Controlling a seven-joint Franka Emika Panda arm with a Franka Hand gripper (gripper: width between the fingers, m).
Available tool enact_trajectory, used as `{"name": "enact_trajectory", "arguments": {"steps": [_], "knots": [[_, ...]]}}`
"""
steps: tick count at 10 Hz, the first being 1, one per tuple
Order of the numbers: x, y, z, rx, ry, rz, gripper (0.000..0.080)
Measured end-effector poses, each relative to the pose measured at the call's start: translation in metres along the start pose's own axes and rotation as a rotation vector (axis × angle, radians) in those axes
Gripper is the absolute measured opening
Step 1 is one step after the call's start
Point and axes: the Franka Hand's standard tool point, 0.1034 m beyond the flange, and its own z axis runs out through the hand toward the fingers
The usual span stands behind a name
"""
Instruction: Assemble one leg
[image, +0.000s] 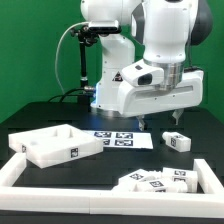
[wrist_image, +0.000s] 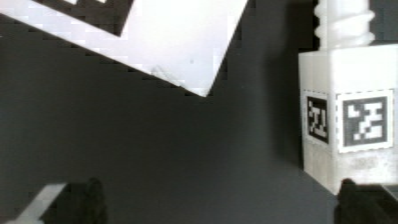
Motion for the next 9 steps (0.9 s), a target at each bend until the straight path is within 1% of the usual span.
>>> {"name": "enact_trajectory", "arguments": {"steps": [1, 2, 3, 4, 5, 6, 7, 9], "knots": [[0.001, 0.004, -0.002, 0.004, -0.011, 0.009, 0.0649], [0.011, 0.016, -0.010, 0.013, -0.031, 0.034, 0.0649], [0.030, 0.030, -0.026, 0.029, -0.072, 0.054, 0.0649], [0.056, 0.038, -0.040, 0.038, -0.087, 0.057, 0.0649], [0.073, 0.042, -0.050, 0.044, -0.095, 0.052, 0.0649], [0.081, 0.044, -0.055, 0.044, -0.086, 0.042, 0.0649], [0.079, 0.043, -0.053, 0.044, -0.088, 0.042, 0.0649], [0.079, 0.043, -0.052, 0.044, -0.088, 0.042, 0.0649]]}}
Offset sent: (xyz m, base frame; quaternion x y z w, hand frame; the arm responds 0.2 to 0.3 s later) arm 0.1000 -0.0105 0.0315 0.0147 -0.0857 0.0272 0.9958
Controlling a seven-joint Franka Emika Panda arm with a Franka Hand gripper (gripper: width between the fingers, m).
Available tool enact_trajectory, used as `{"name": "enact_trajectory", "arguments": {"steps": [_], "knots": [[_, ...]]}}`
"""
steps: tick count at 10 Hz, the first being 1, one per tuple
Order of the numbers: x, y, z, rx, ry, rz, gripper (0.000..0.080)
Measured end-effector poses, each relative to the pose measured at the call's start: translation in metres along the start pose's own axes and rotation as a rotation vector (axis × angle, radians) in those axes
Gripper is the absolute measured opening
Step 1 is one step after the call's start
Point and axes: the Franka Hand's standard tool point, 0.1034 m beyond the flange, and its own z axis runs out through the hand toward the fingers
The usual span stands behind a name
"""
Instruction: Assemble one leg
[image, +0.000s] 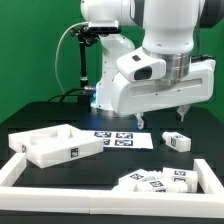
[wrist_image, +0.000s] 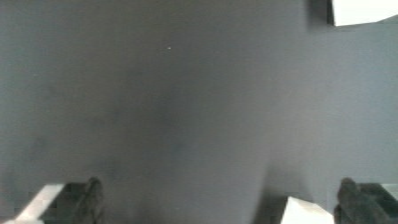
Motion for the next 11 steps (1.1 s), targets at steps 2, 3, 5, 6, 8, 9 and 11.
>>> {"name": "enact_trajectory", "arguments": {"steps": [2, 3, 5, 6, 8, 9, 11], "knots": [[0.020, 0.009, 0.001, -0.033, 0.090, -0.154, 0.0649], [0.033, 0.013, -0.004, -0.039, 0.106, -0.234, 0.0649], [0.060, 0.022, -0.012, -0.051, 0.134, -0.388, 0.0649], [0.060, 0.021, -0.011, -0.051, 0.131, -0.386, 0.0649], [0.060, 0.022, -0.010, -0.051, 0.132, -0.386, 0.0649], [0.060, 0.022, -0.010, -0.051, 0.131, -0.386, 0.0649], [0.082, 0.028, -0.002, -0.110, 0.228, -0.447, 0.0649]]}}
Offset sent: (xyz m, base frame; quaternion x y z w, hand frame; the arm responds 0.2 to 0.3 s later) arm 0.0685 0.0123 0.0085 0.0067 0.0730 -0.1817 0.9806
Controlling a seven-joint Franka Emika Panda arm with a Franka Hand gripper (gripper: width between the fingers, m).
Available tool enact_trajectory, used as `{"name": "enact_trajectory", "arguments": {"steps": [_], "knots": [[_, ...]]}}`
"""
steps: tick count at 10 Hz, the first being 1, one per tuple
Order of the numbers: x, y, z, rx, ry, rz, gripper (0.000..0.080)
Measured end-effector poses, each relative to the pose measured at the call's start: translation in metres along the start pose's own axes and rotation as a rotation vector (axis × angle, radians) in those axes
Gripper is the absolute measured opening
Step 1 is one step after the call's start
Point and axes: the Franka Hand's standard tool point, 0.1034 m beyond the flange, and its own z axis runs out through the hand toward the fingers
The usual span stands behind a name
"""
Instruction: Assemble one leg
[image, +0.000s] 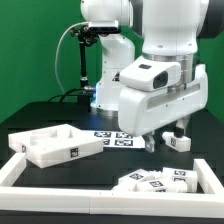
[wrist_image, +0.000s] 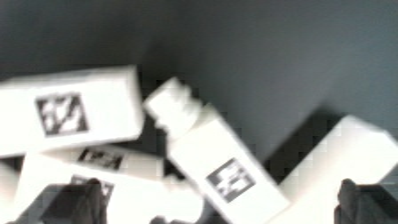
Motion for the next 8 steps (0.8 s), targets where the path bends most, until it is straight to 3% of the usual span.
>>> {"name": "enact_trajectory", "arguments": {"steps": [3, 8], "knots": [[0.008, 0.004, 0.016, -0.003, 0.009, -0.012, 0.0649], [-0.001, -0.006, 0.032, 0.009, -0.008, -0.002, 0.0649]]}}
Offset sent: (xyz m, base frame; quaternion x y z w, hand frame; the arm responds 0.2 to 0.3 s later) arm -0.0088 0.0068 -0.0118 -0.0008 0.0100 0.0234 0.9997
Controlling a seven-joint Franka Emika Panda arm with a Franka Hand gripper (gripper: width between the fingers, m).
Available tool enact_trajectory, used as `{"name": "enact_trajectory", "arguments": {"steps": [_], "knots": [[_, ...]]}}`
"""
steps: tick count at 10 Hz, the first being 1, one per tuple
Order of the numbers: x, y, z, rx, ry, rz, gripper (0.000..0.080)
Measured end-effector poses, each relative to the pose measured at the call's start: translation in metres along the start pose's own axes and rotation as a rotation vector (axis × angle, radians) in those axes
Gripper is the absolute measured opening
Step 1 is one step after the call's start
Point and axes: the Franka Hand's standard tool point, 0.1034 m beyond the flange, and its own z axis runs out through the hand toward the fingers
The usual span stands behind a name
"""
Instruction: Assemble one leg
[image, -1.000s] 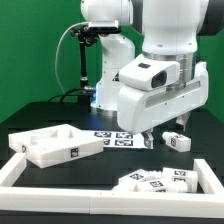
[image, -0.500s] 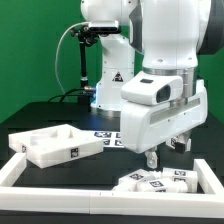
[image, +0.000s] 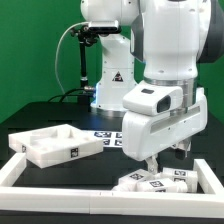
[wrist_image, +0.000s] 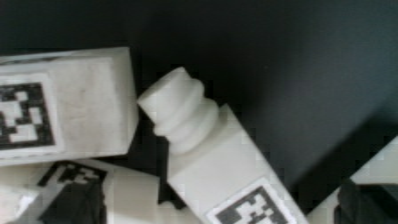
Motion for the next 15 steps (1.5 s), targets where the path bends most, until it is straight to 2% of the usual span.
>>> {"name": "enact_trajectory", "arguments": {"steps": [8, 11, 12, 13, 14, 15], "knots": [[-0.001, -0.011, 0.019, 0.023, -0.020, -0.001, 0.0649], [-0.003, -0.011, 0.022, 0.025, -0.022, 0.002, 0.0649], [-0.003, -0.011, 0.022, 0.025, -0.022, 0.003, 0.0560], [-0.003, -0.011, 0.022, 0.025, -0.023, 0.003, 0.0425], [-0.003, -0.011, 0.022, 0.025, -0.023, 0.003, 0.0425], [-0.003, -0.011, 0.022, 0.025, -0.023, 0.003, 0.0285]]}}
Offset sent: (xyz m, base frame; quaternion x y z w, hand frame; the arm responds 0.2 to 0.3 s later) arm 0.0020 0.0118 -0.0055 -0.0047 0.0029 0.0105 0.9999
